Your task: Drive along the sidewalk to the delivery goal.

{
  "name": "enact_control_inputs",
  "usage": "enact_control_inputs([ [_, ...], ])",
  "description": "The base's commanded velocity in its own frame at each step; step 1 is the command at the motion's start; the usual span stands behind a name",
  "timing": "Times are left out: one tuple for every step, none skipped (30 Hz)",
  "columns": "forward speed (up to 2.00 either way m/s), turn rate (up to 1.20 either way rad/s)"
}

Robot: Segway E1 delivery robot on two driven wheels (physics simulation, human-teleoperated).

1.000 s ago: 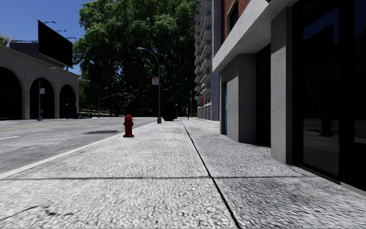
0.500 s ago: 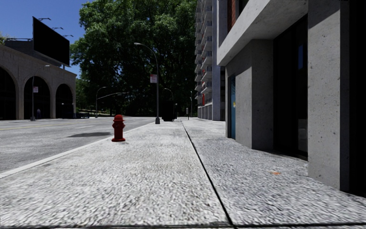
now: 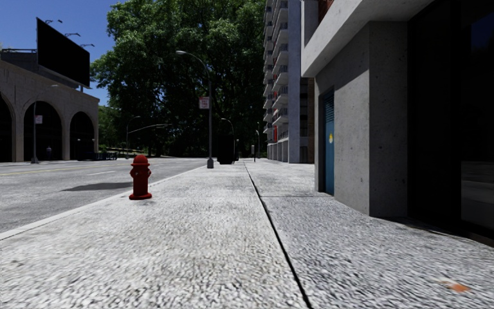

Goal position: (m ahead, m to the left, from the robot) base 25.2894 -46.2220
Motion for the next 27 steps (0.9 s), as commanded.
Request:
enact_control_inputs([
  [2.0,0.0],
  [2.0,0.0],
  [2.0,0.0],
  [2.0,0.0],
  [2.0,0.0],
  [2.0,0.0],
  [2.0,0.0],
  [2.0,0.0],
  [2.0,0.0],
  [2.0,0.0],
  [2.0,0.0],
  [2.0,0.0],
  [2.0,0.0],
  [2.0,0.0],
  [2.0,0.0],
  [2.0,0.0],
  [2.0,0.0],
  [1.99,0.0],
  [1.96,0.0],
  [1.96,0.0],
  [1.96,0.0],
  [1.96,0.0],
  [1.96,0.0],
  [1.95,0.0],
  [1.95,0.0],
  [1.95,0.0],
  [1.95,0.0],
])
